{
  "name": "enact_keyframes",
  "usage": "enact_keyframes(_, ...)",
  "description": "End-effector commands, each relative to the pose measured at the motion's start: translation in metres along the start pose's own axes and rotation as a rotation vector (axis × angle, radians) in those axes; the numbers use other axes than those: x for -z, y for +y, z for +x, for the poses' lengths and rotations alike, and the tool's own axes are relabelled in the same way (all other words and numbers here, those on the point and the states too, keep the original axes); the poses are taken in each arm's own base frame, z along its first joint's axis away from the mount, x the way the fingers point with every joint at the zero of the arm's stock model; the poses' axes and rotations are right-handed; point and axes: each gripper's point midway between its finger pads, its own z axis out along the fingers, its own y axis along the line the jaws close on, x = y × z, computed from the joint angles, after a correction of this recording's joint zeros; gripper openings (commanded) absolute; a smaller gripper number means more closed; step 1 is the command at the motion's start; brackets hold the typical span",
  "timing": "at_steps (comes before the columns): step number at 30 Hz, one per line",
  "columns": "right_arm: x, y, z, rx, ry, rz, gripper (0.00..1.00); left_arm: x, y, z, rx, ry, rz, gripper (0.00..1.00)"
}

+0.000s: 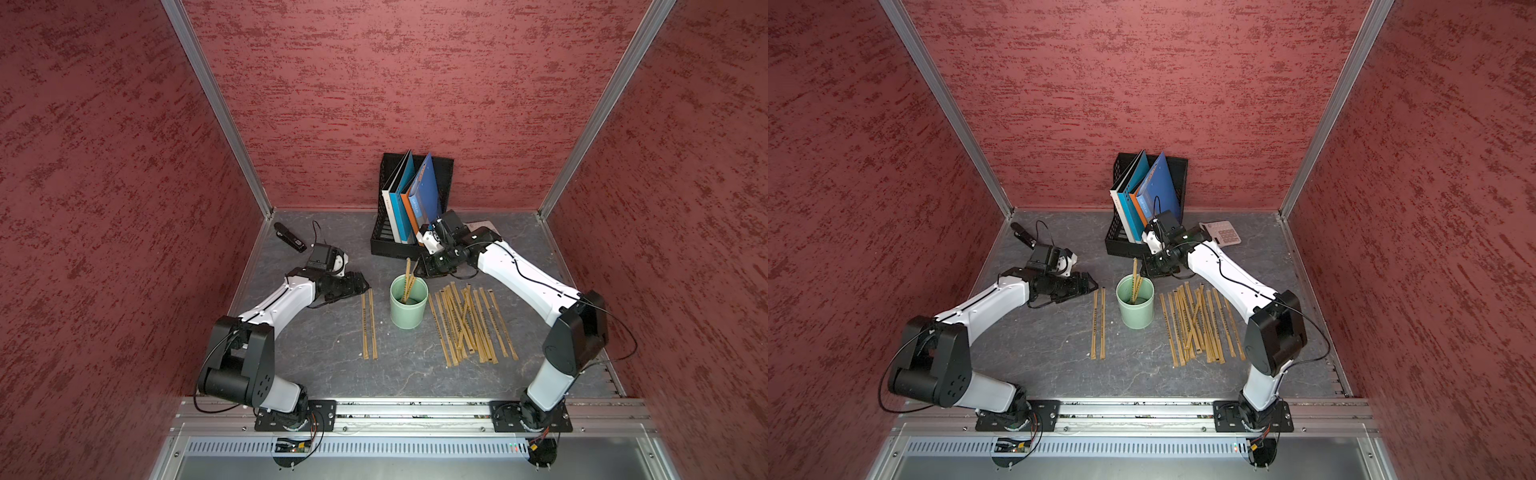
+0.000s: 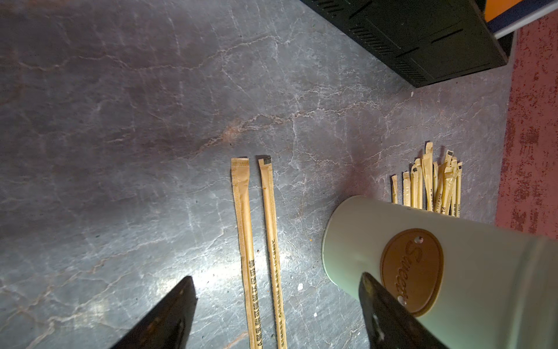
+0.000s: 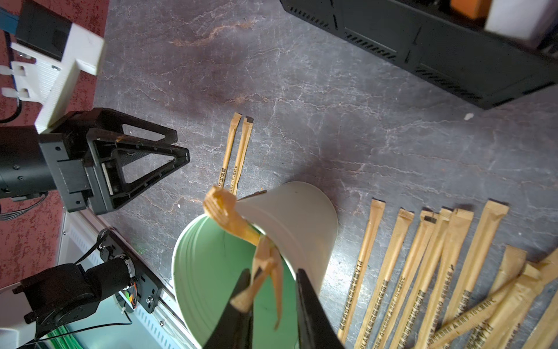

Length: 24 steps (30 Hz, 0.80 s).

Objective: Take the straws out of the storage container
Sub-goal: Pick up the straw from the container.

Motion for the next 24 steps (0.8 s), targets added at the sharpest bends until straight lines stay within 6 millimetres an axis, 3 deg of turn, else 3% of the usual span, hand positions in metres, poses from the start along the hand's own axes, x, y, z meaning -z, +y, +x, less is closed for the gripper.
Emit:
enact_keyframes(1, -0.005, -0.001, -0.009, 0.014, -0.015, 0.012, 0.22, 0.008, -0.004, -0.009, -0.023, -0.033, 0.003, 0.85)
enact_keyframes(15, -0.003, 0.010, -0.020, 0.033, -0.032, -0.029, 0.10, 0.007, -0.001, -0.007, -0.022, -0.029, -0.002, 0.85)
enact_keyframes(24, 0.035, 0.024, -0.022, 0.068, -0.071, -0.036, 0.06, 0.009, -0.006, -0.011, -0.022, -0.039, 0.013, 0.85)
